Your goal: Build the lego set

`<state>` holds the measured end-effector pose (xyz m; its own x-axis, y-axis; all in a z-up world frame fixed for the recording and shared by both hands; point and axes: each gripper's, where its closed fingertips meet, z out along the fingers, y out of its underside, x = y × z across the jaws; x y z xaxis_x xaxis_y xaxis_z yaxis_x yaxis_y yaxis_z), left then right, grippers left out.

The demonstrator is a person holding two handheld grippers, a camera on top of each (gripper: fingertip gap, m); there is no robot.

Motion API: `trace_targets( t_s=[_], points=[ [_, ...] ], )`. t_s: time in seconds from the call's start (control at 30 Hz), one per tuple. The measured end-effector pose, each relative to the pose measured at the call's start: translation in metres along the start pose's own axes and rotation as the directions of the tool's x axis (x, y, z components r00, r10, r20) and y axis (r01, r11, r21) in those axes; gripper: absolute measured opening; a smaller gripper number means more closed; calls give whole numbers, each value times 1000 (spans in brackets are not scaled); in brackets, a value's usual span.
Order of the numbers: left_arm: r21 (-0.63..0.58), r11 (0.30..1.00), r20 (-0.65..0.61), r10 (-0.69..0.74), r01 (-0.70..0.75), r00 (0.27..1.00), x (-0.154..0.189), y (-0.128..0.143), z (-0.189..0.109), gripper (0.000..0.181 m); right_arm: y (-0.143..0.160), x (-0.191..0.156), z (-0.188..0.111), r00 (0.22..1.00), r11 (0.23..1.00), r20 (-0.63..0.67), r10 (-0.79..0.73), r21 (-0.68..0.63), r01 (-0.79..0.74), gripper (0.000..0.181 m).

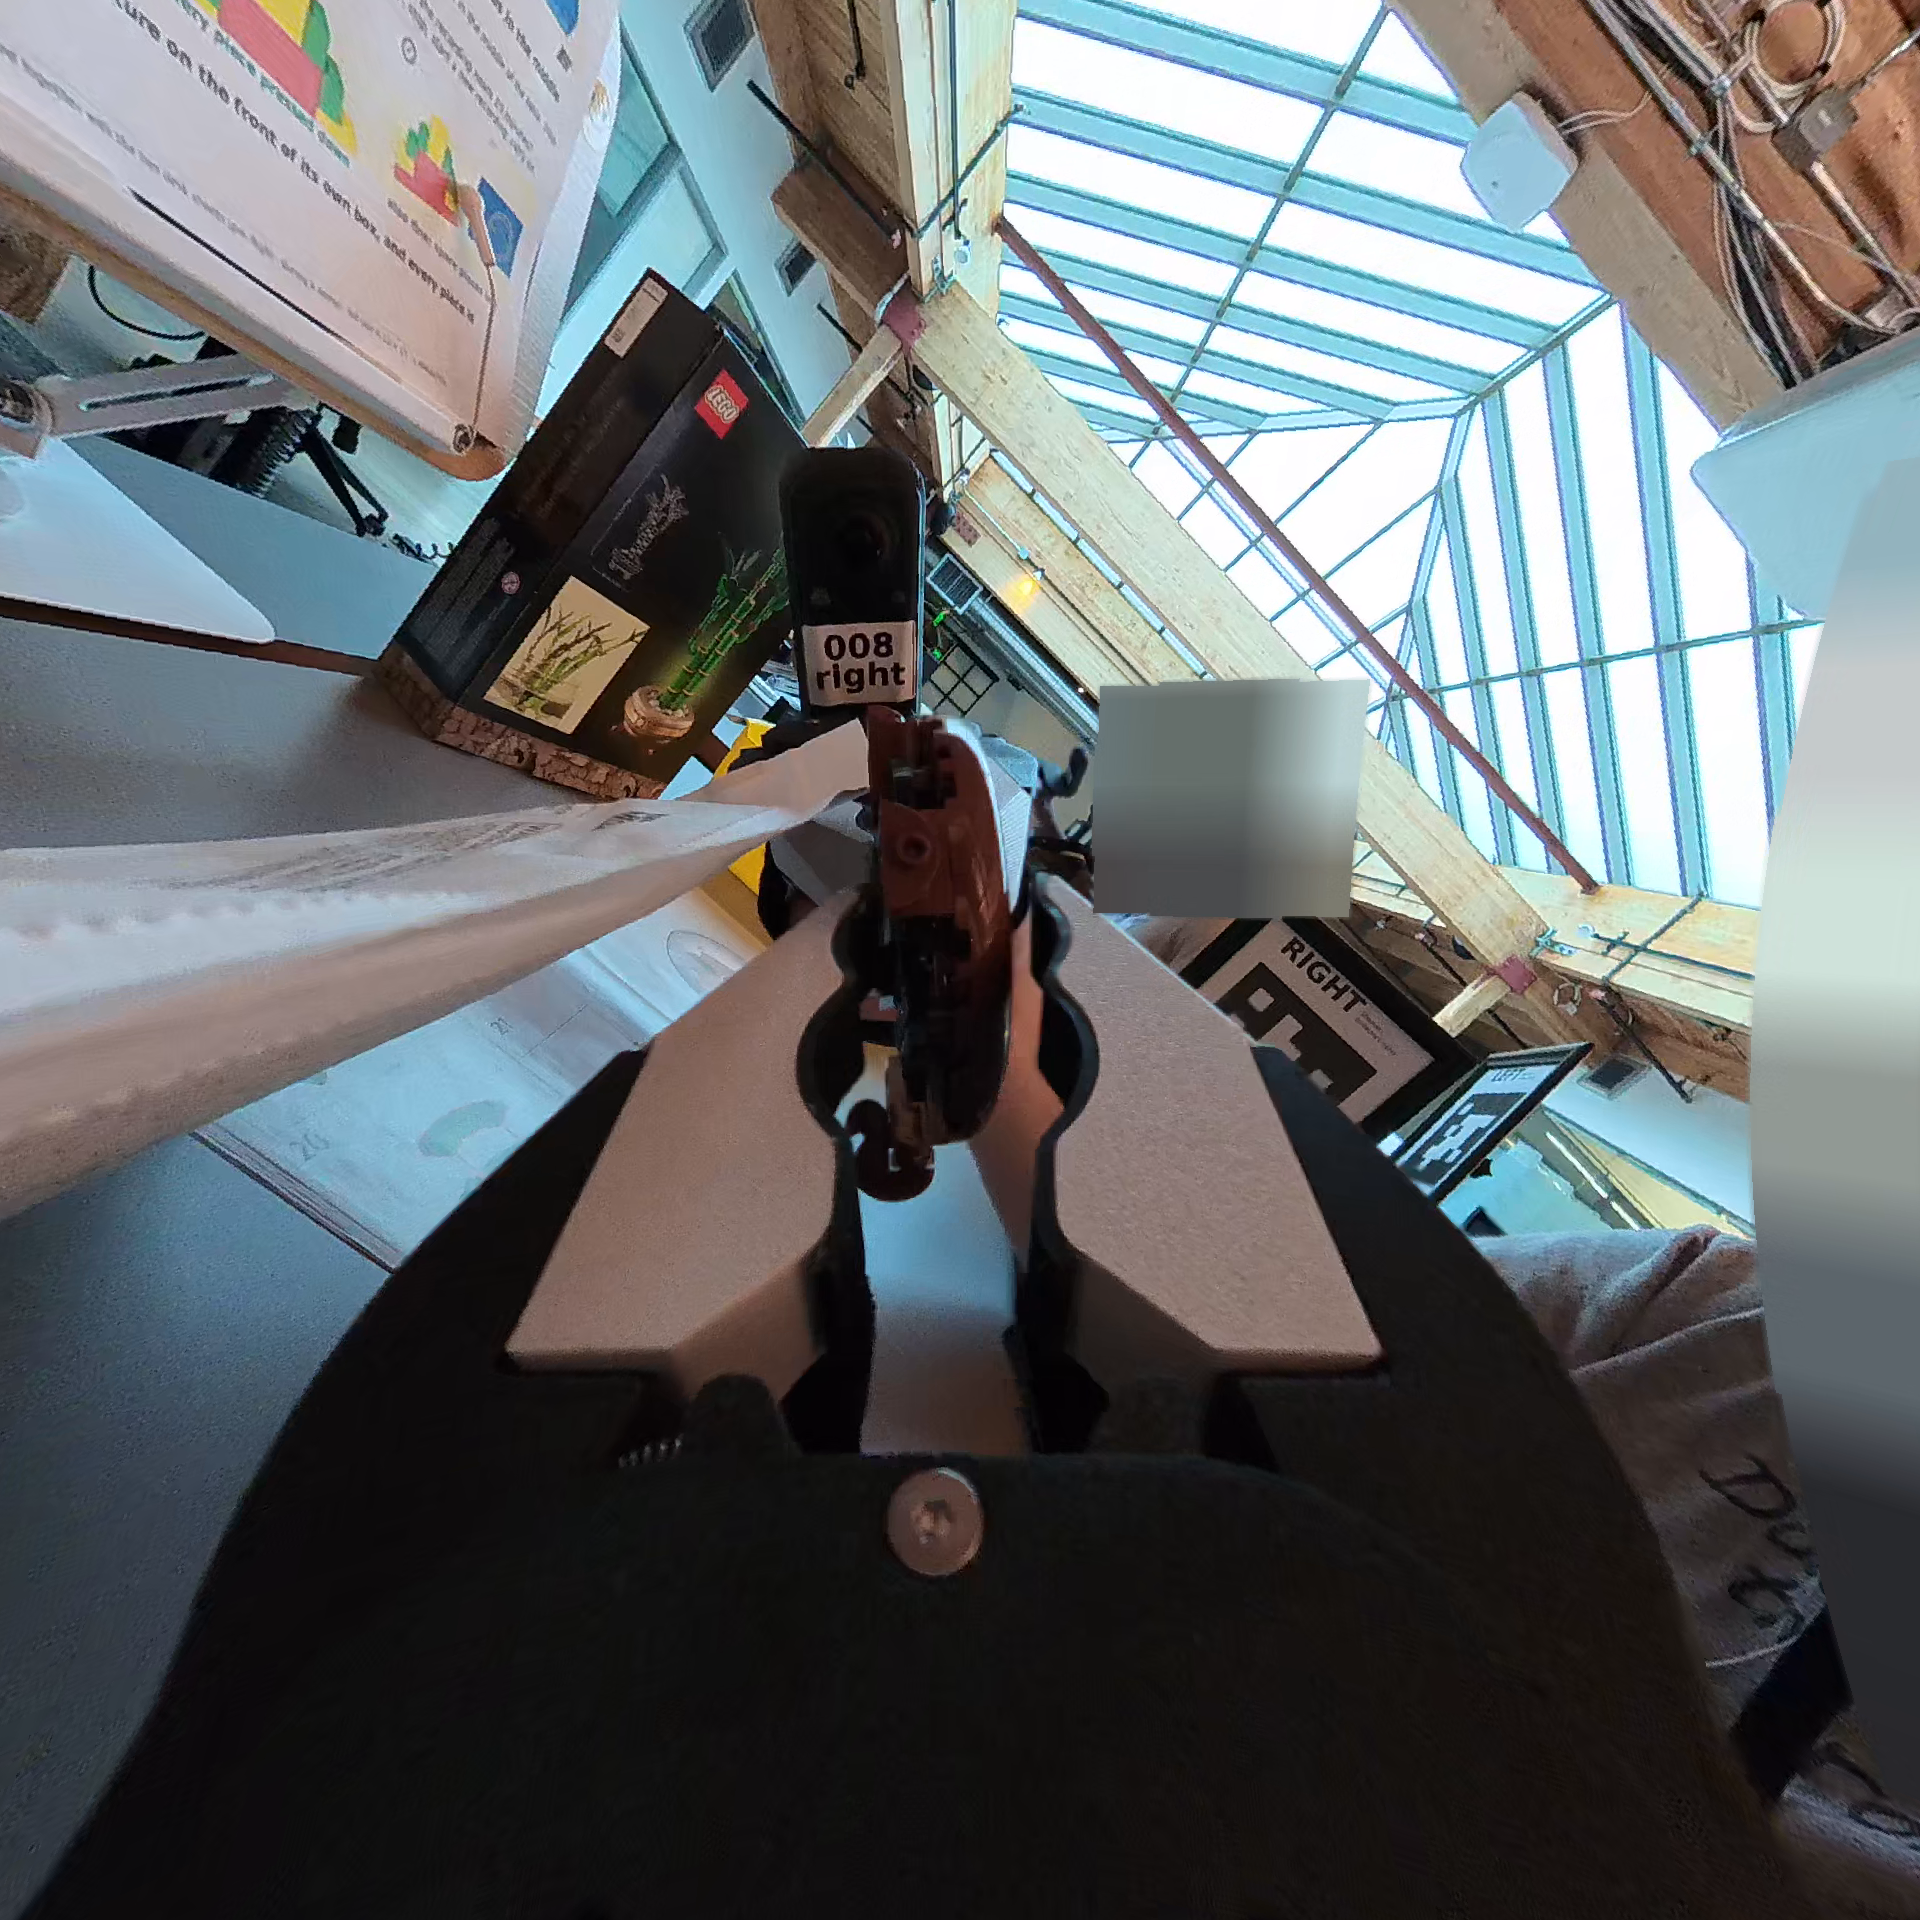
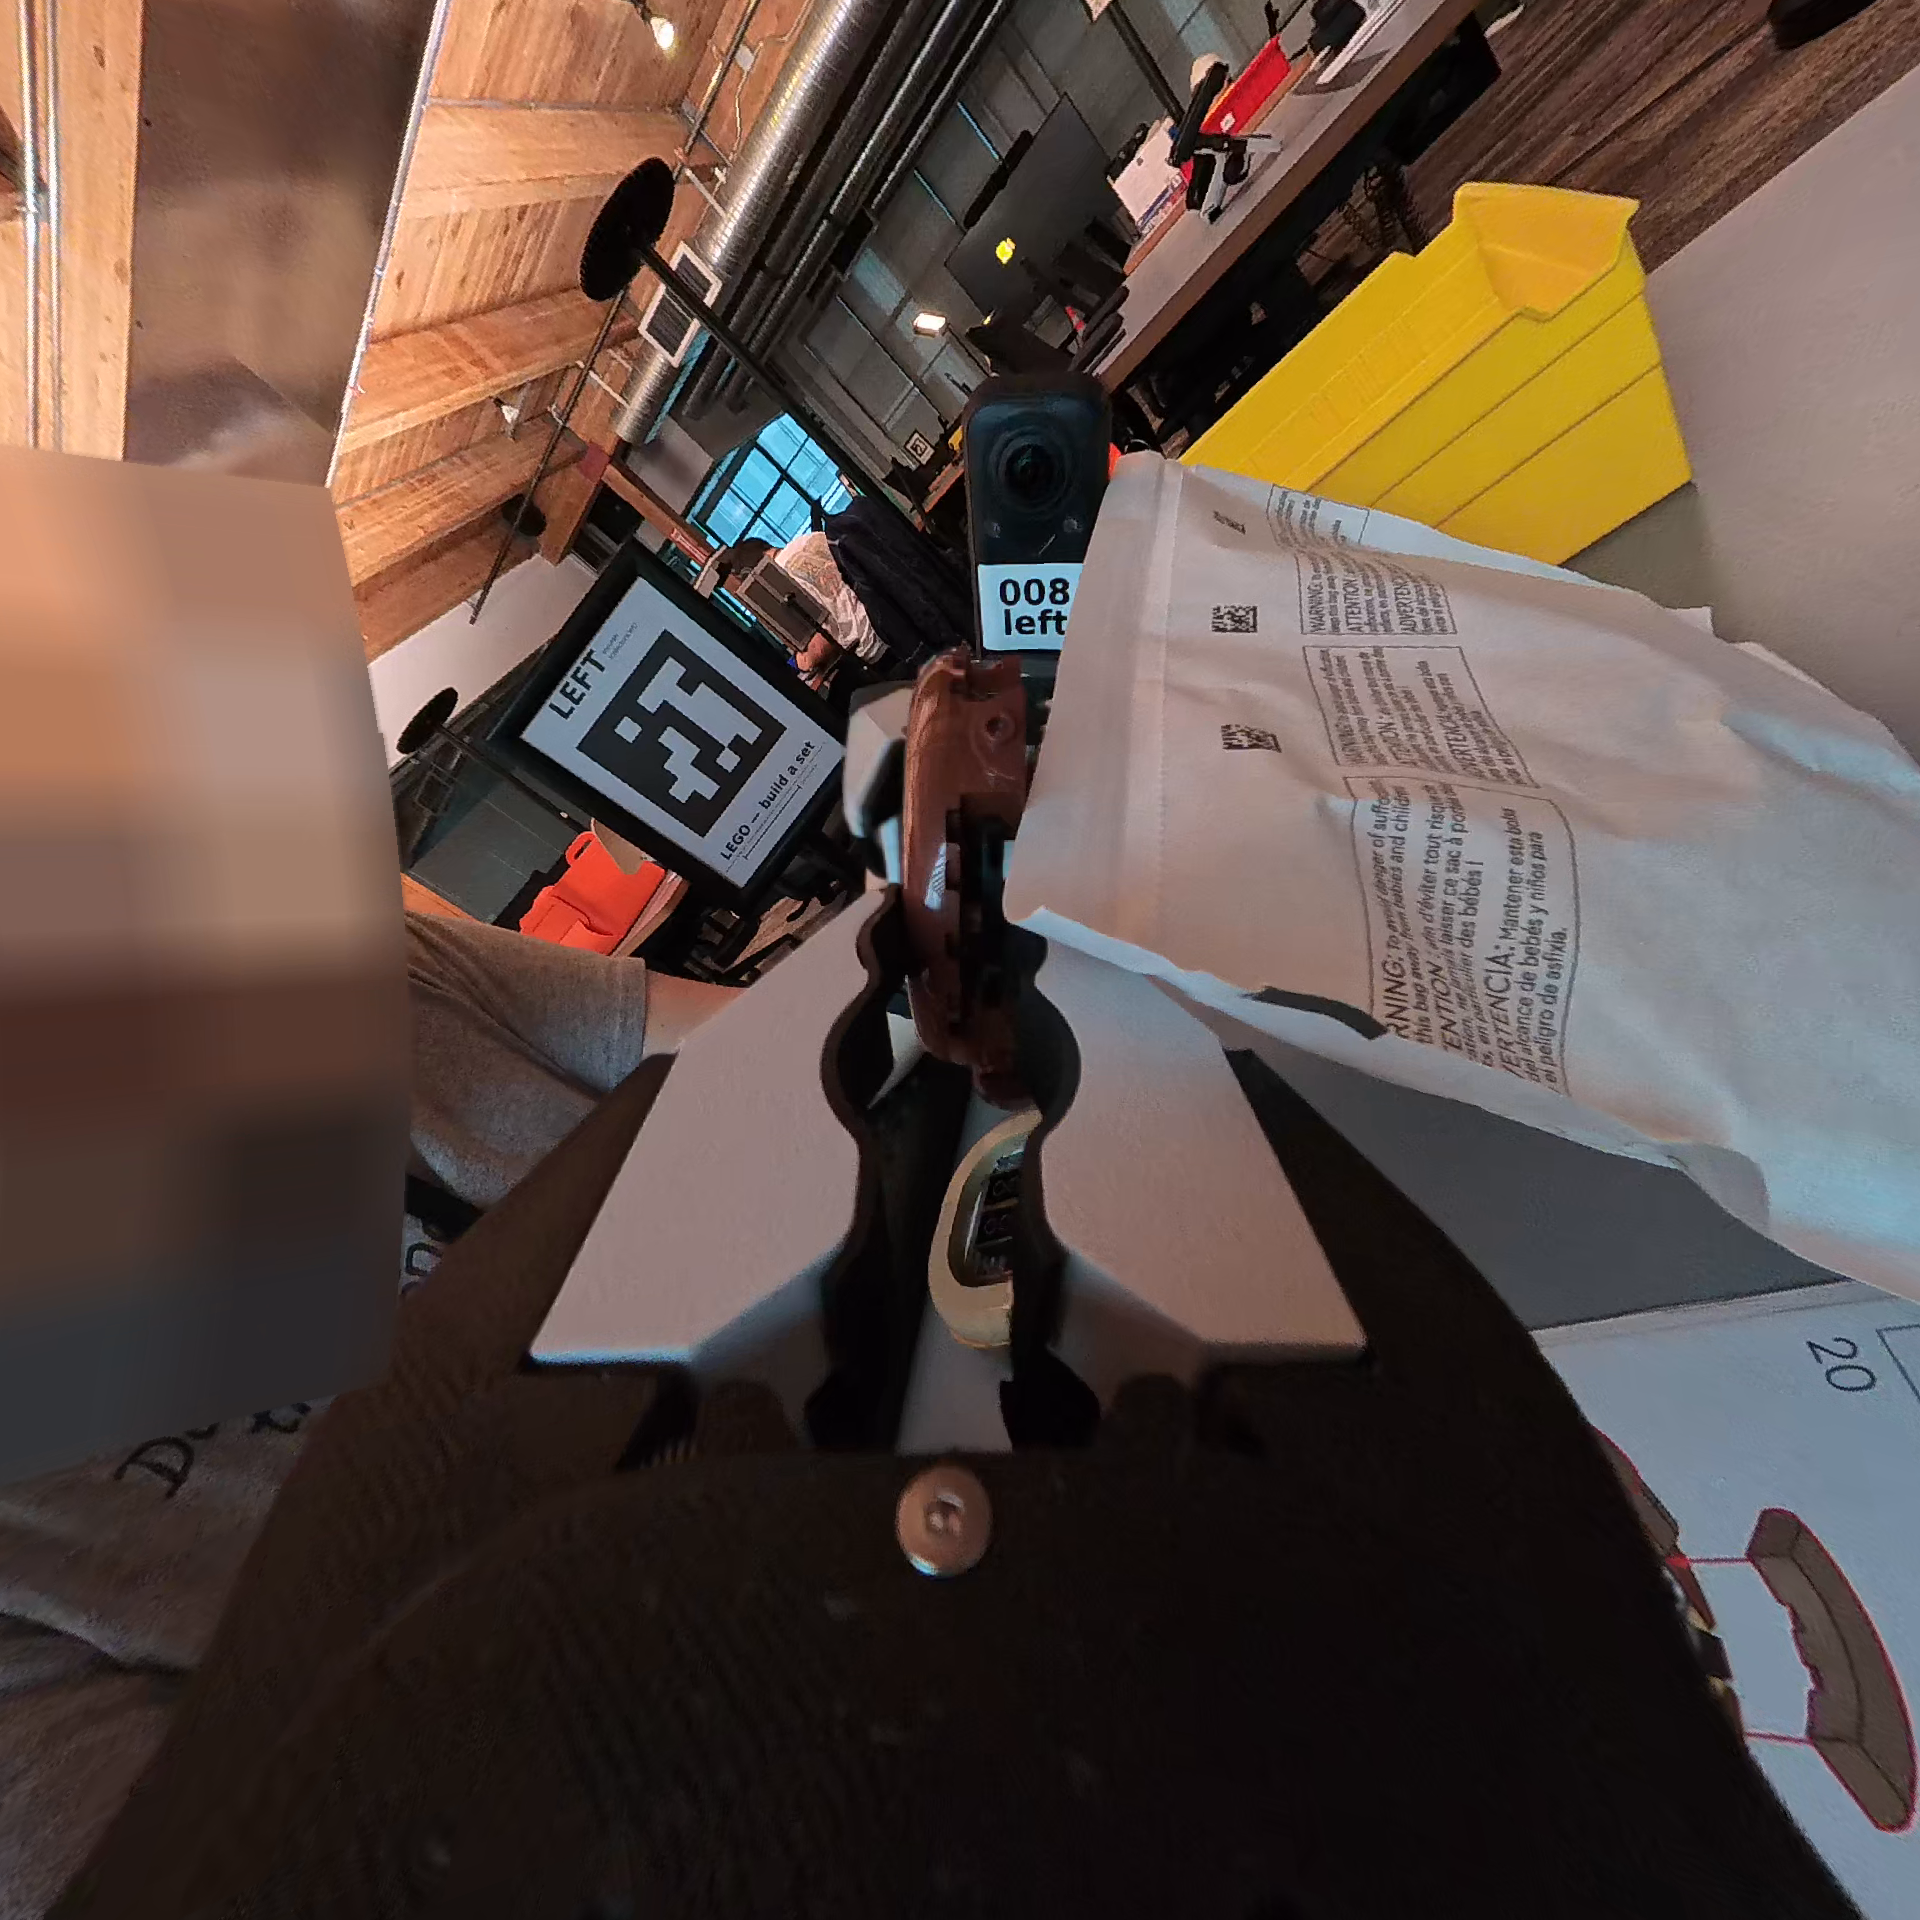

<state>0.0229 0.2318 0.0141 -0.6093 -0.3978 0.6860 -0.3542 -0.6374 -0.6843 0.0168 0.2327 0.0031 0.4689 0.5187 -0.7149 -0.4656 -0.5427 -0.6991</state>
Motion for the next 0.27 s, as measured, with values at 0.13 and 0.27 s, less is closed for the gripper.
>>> trace_targets(
  t_s=[0.13,0.27],
  points=[
    [-2,1000,8,-2,2,1000,-2,0,-1,19,2,1,2,999,999,-14,-31,-13,31,15],
    [-4,1000,17,-15,15,1000,-3,-2,-4,18,-1,4,4,997,998,-48,-66,-10,66,16]
  ],
)
